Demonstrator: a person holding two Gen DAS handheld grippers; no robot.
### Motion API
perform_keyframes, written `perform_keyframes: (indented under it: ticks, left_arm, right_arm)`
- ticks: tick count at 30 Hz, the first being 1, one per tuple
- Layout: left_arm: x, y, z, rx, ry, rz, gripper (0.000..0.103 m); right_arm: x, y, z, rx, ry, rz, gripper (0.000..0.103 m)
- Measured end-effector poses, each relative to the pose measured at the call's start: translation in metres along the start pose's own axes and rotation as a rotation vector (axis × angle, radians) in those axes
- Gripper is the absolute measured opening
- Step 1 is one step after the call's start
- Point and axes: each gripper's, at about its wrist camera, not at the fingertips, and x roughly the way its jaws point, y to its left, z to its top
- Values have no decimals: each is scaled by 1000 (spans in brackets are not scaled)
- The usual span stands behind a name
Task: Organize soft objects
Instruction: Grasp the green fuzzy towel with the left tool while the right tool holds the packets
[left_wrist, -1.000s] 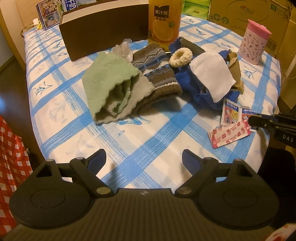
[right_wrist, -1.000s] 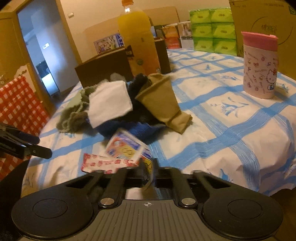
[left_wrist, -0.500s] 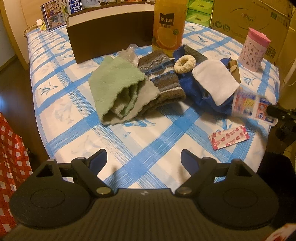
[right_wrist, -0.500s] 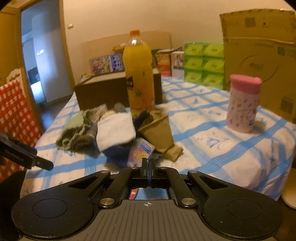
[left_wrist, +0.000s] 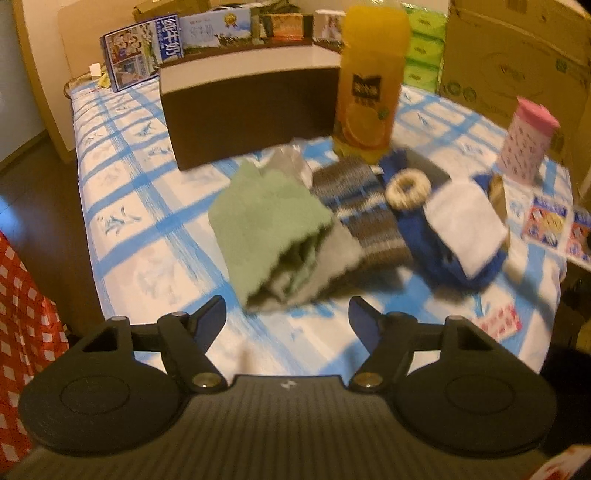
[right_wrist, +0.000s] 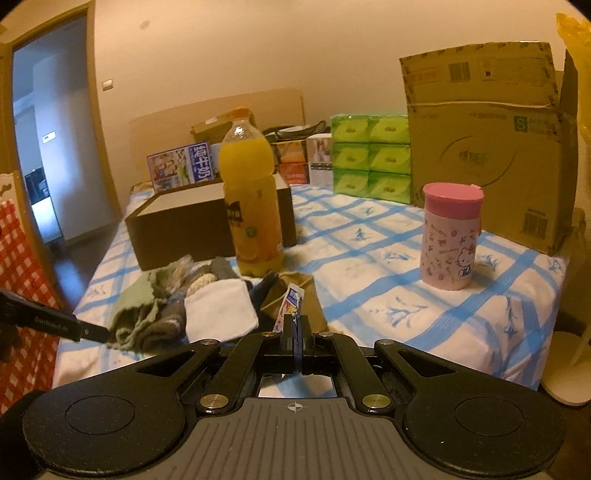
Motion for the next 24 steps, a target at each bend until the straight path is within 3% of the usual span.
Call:
perform_keyframes:
  ticks: [9, 20, 22, 24]
  left_arm:
    - [33, 4, 36, -27, -35, 10, 76]
    - [90, 16, 63, -66, 23, 3, 77]
    - [94, 22, 64, -78, 27, -14, 63]
    - [92, 32, 63, -114, 20, -41, 18]
  right_arm:
    - [10, -11, 9, 20, -9, -33, 0]
    - [29, -26, 9, 51, 25, -63, 0]
    - [32, -27, 9, 54, 29, -65, 0]
    - [34, -29, 9, 59, 29, -66, 0]
